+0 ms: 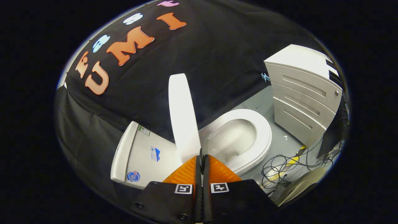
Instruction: Open the toilet lid.
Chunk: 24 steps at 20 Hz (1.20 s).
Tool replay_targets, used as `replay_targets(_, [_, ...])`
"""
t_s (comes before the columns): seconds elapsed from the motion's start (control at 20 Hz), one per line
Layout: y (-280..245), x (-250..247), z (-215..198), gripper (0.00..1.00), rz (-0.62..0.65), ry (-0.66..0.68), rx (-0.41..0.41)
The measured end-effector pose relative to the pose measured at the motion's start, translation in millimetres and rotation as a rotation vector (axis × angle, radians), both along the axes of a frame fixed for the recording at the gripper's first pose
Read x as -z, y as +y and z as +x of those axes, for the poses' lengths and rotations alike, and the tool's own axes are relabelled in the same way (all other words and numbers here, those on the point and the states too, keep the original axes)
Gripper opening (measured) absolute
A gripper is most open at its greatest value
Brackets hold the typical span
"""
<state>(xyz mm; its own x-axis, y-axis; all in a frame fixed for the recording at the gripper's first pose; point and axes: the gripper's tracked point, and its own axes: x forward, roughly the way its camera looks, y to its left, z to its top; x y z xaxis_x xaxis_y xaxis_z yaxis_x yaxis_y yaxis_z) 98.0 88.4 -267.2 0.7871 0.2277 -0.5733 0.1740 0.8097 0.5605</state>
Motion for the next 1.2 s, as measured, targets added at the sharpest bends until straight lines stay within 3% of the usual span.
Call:
replay_targets(0.55, [61.7,-33.4,-8.6,0.08,-0.052,-0.057,-0.062])
replay_targets(1.2, [133.6,-53.3,-19.5,0.08,-0.268,-0.124,-0.138])
